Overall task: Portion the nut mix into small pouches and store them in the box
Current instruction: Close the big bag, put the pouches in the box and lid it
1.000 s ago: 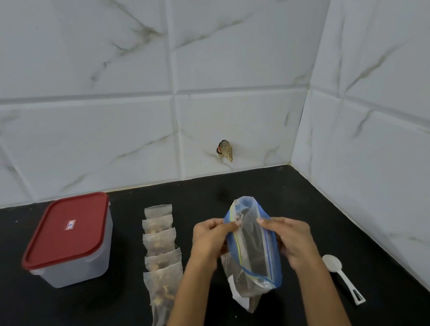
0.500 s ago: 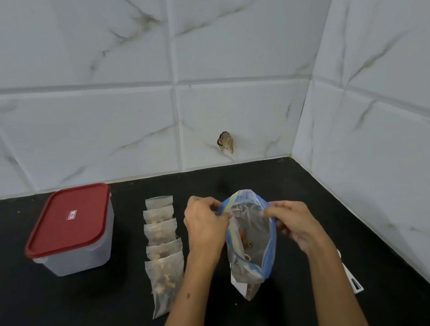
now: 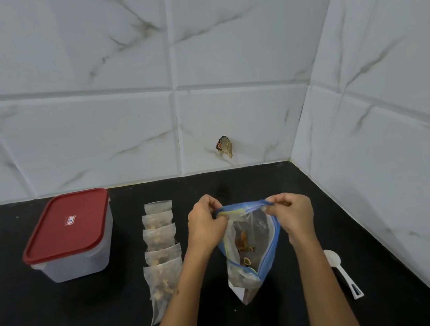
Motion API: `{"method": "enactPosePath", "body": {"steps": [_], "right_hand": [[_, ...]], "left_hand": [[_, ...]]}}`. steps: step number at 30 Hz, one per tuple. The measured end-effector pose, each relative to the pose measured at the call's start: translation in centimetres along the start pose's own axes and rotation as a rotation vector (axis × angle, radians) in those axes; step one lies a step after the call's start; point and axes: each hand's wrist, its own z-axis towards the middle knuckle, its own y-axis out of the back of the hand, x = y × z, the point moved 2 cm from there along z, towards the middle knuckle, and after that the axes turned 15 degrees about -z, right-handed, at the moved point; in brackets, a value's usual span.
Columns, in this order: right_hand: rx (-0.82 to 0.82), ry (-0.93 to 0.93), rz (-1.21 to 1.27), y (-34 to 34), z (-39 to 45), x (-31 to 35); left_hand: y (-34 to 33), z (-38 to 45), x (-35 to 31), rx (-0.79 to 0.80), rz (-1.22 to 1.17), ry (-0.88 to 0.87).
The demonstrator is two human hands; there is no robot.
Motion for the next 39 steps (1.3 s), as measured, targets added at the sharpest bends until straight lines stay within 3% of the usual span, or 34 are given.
{"method": "enactPosePath", "body": {"steps": [3, 8, 13, 15, 18, 20, 24, 27, 30, 32, 36, 39], "right_hand": [[-0.135, 0.142, -0.155, -0.2, -0.2, 0.6], [0.010, 0.136, -0.137, -0.1, 0.0, 1.7], [-0.124, 0.378, -0.262, -0.7, -1.2, 3.1], [-0.093, 0.415, -0.255, -0.8, -1.7, 3.3], [-0.029, 0.308, -0.318, -0.3, -2.6, 2.8], [0.007, 0.115, -0.474, 0.4, -3.3, 1.8], [0.289, -0.229, -0.520, 1.1, -4.5, 0.0], [0.293, -0.170, -0.574, 0.7, -4.9, -0.1], [0.014, 0.006, -0.739, 0.3, -5.2, 0.3], [-0.103, 0.066, -0.710, 0.6, -5.3, 0.4], [-0.049, 0.075, -0.588, 1.3, -3.9, -0.1], [0.012, 0.061, -0.570, 2.0, -2.9, -0.9]], "left_hand": [[-0.1, -0.3, -0.4, 0.023, 0.021, -0.044], [-0.4, -0.2, -1.2, 0.018, -0.008, -0.028], [-1.4, -0.6, -1.9, -0.040, 0.123, -0.185], [-1.6, -0.7, -2.1, -0.028, 0.103, -0.192], [-1.4, -0.8, -1.8, -0.022, 0.053, -0.138], [-1.1, -1.1, -1.5, -0.043, 0.028, -0.078], [-0.9, -1.8, -1.0, -0.119, -0.026, 0.056], [-1.3, -2.0, 0.0, -0.107, -0.009, 0.126], [-1.2, -2.3, 0.1, -0.158, -0.034, 0.081], [-0.7, -2.4, -0.2, -0.205, -0.045, 0.021], [0.7, -2.3, 0.5, -0.288, -0.078, -0.045], [1.9, -1.5, 1.8, -0.218, -0.023, 0.007]]}}
